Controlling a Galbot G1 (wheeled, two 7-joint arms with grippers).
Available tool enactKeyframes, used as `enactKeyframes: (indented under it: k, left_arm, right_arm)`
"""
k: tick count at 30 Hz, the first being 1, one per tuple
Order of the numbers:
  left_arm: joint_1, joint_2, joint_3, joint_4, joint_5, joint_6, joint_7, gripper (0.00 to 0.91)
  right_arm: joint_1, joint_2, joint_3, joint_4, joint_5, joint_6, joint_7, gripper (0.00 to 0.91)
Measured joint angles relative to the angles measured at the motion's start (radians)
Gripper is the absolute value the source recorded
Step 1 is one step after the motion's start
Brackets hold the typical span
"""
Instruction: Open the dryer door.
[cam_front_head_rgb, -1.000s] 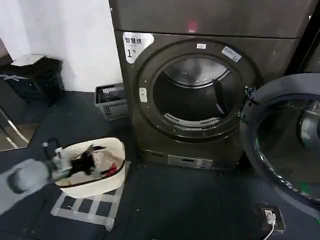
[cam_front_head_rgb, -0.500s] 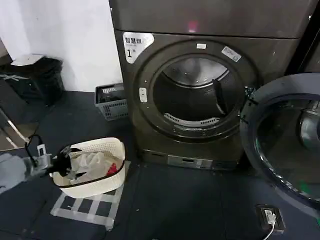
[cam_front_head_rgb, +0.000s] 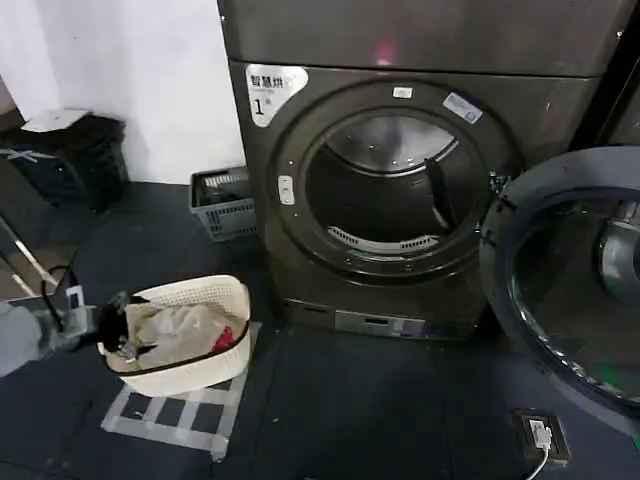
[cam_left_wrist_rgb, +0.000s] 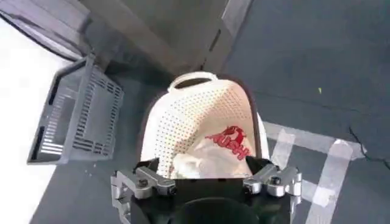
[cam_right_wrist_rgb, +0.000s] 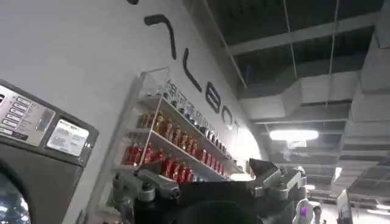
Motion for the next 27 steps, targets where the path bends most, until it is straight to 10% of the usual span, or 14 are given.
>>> enactKeyframes:
  k: [27]
  left_arm:
    - [0.019, 0.026, -0.028, 0.019, 0.033, -0.008, 0.062, 0.907]
  right_arm:
    - [0.024, 0.013, -0.034, 0.007, -0.021, 0.005, -0.006, 0.907]
